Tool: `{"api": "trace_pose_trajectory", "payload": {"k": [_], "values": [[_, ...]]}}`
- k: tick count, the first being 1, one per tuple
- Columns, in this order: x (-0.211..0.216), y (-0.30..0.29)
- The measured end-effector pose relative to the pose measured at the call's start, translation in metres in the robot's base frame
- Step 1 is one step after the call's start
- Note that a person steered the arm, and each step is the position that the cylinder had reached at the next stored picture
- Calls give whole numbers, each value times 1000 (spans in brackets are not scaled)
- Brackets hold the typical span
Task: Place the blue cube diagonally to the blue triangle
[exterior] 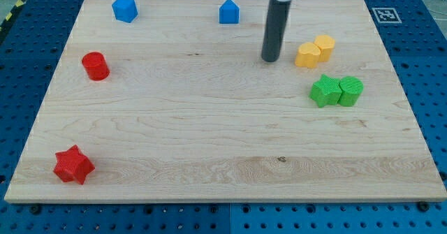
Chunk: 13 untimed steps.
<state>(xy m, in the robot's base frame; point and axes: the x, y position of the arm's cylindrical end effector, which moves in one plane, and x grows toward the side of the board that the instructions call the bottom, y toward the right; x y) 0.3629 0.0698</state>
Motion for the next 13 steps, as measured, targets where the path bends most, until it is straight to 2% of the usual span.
{"api": "trace_pose_trajectory", "payload": {"k": [2,7,9,12,13], "values": [[-38,-61],[-162,-202],[-170,-224],[-170,-308],[-149,-301]]}}
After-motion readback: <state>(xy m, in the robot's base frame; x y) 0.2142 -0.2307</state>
